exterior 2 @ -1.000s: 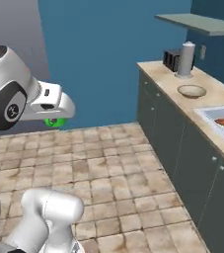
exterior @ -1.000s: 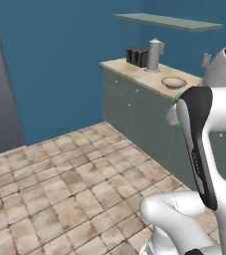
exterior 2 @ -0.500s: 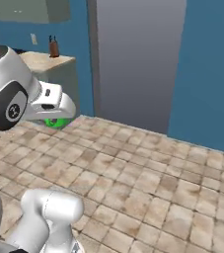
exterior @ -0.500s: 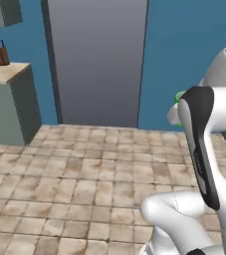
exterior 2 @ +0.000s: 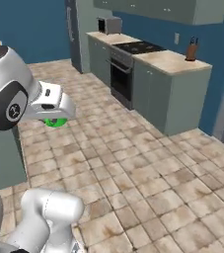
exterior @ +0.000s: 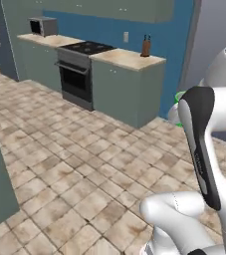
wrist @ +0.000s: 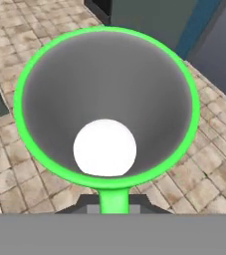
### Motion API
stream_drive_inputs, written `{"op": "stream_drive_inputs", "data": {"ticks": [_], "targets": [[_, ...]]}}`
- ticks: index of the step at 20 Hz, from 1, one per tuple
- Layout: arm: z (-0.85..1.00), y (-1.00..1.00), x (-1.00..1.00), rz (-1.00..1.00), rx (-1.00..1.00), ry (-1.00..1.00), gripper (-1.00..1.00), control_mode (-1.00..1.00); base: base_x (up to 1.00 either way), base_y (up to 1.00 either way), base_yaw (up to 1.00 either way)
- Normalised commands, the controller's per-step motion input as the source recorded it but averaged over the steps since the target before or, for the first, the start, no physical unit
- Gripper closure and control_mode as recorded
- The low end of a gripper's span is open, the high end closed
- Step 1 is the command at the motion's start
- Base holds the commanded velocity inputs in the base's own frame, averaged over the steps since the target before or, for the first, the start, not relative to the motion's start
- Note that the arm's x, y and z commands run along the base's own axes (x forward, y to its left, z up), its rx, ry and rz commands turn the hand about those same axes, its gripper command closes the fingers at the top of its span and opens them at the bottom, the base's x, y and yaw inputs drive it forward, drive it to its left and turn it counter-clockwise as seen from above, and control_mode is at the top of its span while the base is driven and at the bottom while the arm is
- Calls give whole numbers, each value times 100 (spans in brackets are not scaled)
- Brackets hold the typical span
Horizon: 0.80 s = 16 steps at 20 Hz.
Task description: Clear the mugs and bowl far away from the sink.
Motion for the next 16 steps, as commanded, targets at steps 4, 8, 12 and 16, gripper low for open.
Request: {"op": "stream_drive_inputs", "data": {"ticks": [4,8,12,16], "targets": [[0,0,0,0,0,0,100,100,0,0,100],[0,0,0,0,0,0,100,100,19,0,97],[0,0,0,0,0,0,100,100,100,-5,50],[0,0,0,0,0,0,100,100,100,-16,32]]}}
